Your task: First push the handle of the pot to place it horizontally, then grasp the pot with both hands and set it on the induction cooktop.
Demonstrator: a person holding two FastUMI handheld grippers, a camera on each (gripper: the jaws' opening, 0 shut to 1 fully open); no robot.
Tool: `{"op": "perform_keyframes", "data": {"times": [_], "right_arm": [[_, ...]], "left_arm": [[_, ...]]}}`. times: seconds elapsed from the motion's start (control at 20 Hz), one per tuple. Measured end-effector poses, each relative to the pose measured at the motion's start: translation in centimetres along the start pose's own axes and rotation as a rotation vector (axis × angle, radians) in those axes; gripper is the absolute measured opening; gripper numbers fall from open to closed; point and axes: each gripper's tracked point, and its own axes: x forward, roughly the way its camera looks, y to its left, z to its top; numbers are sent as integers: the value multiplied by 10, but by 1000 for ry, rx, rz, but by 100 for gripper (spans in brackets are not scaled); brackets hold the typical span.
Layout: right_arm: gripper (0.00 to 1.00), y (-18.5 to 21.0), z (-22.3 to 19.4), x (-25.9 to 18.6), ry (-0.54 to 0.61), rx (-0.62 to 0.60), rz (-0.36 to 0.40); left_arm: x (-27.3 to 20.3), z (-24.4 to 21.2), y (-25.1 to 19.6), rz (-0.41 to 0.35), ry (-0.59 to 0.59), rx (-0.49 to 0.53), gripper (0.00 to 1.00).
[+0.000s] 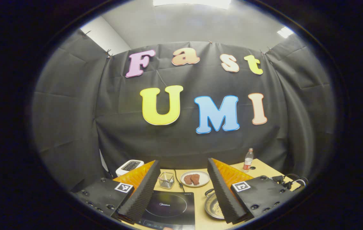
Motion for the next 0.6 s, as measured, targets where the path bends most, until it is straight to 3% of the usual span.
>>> {"op": "perform_keyframes", "data": {"times": [0.25, 0.6], "right_arm": [[1, -22, 11, -5, -18, -59, -68], [0, -42, 24, -8, -28, -63, -75]], "left_arm": [[2, -3, -19, -19, 9, 1, 97], [6, -4, -46, -32, 24, 20, 99]]}}
